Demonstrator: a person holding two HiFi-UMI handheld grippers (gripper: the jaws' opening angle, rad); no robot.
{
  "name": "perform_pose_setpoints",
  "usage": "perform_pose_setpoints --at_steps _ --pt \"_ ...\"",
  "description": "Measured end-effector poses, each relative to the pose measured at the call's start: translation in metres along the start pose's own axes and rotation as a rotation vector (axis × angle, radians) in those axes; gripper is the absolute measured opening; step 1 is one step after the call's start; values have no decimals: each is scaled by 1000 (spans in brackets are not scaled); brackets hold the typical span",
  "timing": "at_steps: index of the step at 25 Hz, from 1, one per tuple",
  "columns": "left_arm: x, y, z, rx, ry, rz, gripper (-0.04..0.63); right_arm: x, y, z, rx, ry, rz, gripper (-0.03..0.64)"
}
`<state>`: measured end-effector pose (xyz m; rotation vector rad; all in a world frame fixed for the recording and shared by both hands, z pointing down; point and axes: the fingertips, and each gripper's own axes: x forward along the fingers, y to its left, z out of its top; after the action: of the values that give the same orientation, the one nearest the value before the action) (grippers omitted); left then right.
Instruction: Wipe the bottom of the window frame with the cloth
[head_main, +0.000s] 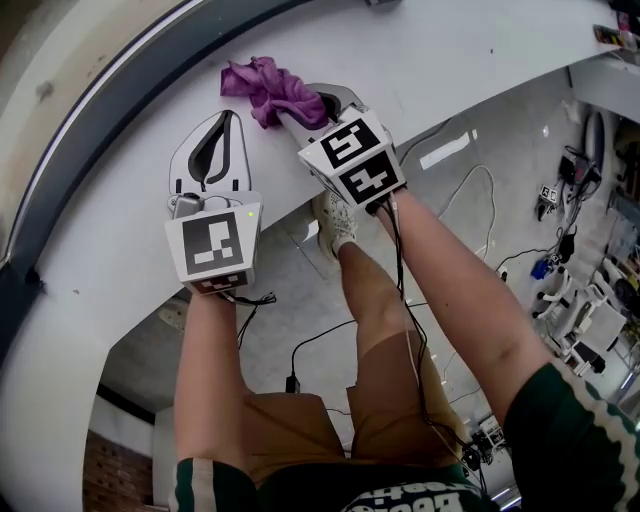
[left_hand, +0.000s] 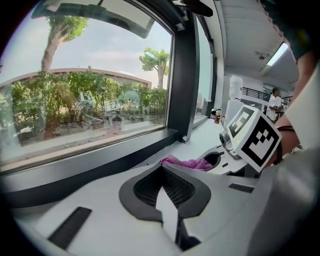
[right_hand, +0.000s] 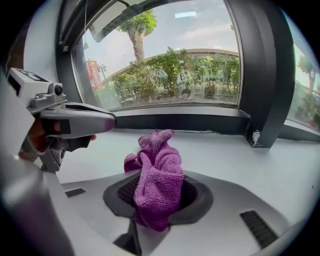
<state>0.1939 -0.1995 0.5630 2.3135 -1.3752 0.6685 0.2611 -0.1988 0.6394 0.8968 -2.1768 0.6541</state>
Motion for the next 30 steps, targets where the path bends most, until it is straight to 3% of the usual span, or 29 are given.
perform_pose_setpoints --at_steps 8,26,30 --pt "9 -22 24 -17 -24 -28 6 -19 -27 -2 -9 1 -54 127" --pt "7 -11 15 -13 -95 -49 6 -19 -27 1 -43 -9 -156 129" --pt "24 -34 28 -19 -96 -44 6 -34 -60 -6 -30 -13 -198 129"
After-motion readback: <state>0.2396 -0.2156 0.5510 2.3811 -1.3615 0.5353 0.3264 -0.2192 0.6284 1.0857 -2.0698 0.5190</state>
